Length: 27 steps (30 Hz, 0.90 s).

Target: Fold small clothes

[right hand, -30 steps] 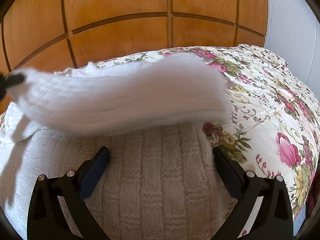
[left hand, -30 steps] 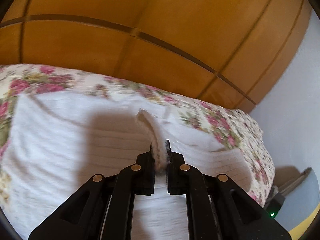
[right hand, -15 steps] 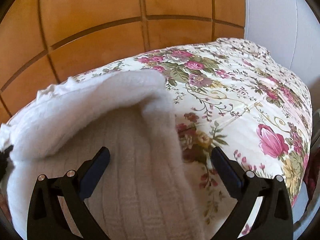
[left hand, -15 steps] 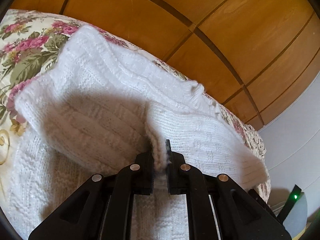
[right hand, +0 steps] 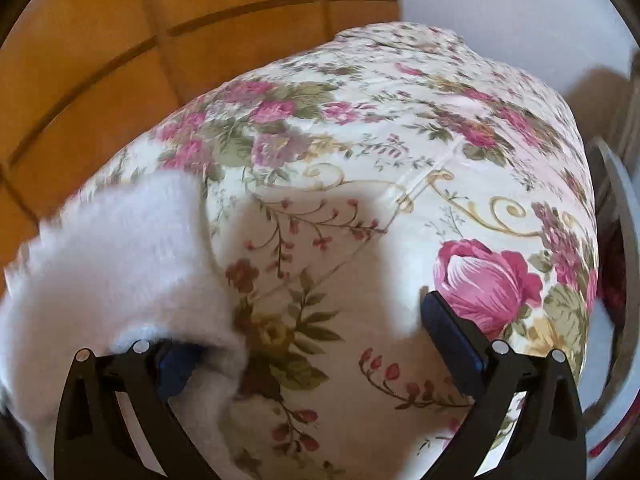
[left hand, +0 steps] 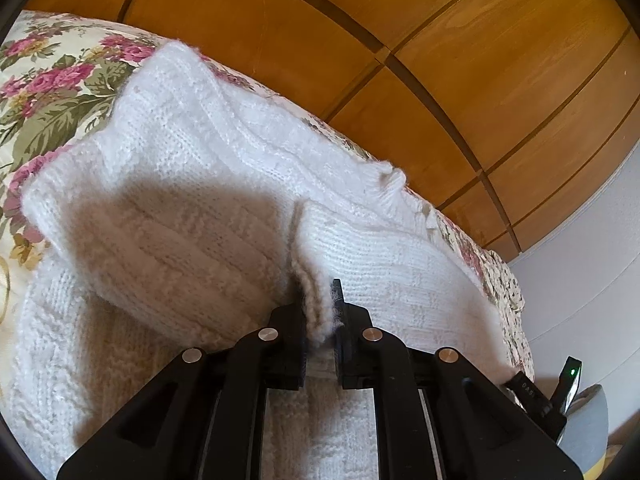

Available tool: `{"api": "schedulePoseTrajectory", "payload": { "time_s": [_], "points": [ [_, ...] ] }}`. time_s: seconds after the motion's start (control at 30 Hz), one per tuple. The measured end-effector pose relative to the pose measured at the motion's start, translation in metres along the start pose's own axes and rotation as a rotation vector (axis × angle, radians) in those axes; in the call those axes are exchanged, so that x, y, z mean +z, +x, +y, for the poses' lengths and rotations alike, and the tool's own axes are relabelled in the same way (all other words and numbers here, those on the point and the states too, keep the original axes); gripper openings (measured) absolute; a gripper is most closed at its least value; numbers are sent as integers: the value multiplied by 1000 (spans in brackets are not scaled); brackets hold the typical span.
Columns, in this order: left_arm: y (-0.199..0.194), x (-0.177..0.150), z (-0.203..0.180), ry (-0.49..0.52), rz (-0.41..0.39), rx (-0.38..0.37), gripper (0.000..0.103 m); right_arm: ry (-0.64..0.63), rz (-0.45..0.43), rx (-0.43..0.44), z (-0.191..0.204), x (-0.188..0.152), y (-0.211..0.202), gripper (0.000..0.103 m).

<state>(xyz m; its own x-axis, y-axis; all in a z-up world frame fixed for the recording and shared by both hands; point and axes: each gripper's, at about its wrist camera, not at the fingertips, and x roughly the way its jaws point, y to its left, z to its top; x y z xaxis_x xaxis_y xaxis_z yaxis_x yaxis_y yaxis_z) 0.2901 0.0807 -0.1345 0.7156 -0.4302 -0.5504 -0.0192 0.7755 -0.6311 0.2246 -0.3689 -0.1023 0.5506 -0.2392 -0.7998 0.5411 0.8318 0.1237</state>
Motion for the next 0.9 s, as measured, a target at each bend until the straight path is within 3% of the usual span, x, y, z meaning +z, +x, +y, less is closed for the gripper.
{"api": "schedulePoseTrajectory", "payload": {
  "time_s": [0.13,0.2,0.27,0.33,0.4,0.47,0.57,0.63,0.73,0.8,0.83,0.9],
  "points": [
    [-2,1,3,-15,-1,-18,10,-77,51,-4,5,3,-2,101],
    [-3,1,4,-17,-5,-38,17,-102,41,17,0,-2,-11,101],
    [-6,0,2,-5,-13,-70,37,-100,34,36,-10,-7,-22,101],
    [-9,-1,-5,29,-22,-90,51,-75,-11,18,-18,-8,-35,101],
    [-10,-2,-10,55,-26,-75,53,-17,-102,54,-23,-5,-53,101],
    [-10,-3,-11,55,-28,-71,53,-3,-150,101,-16,4,-59,101],
    [-15,-3,-11,52,-60,-35,54,-93,-130,144,20,23,-45,101],
    [-21,-4,-11,50,-96,1,65,-173,-133,152,48,33,-30,101],
    [-23,-3,-8,35,-124,34,72,-268,-113,101,73,39,-2,101],
    [-18,-2,-7,38,-105,54,73,-286,-80,-73,71,41,24,101],
    [-14,-2,-9,53,-97,73,74,-257,-30,-114,63,42,38,101],
    [-8,-1,-15,89,-82,103,80,-150,36,-50,44,46,52,101]
  ]
}}
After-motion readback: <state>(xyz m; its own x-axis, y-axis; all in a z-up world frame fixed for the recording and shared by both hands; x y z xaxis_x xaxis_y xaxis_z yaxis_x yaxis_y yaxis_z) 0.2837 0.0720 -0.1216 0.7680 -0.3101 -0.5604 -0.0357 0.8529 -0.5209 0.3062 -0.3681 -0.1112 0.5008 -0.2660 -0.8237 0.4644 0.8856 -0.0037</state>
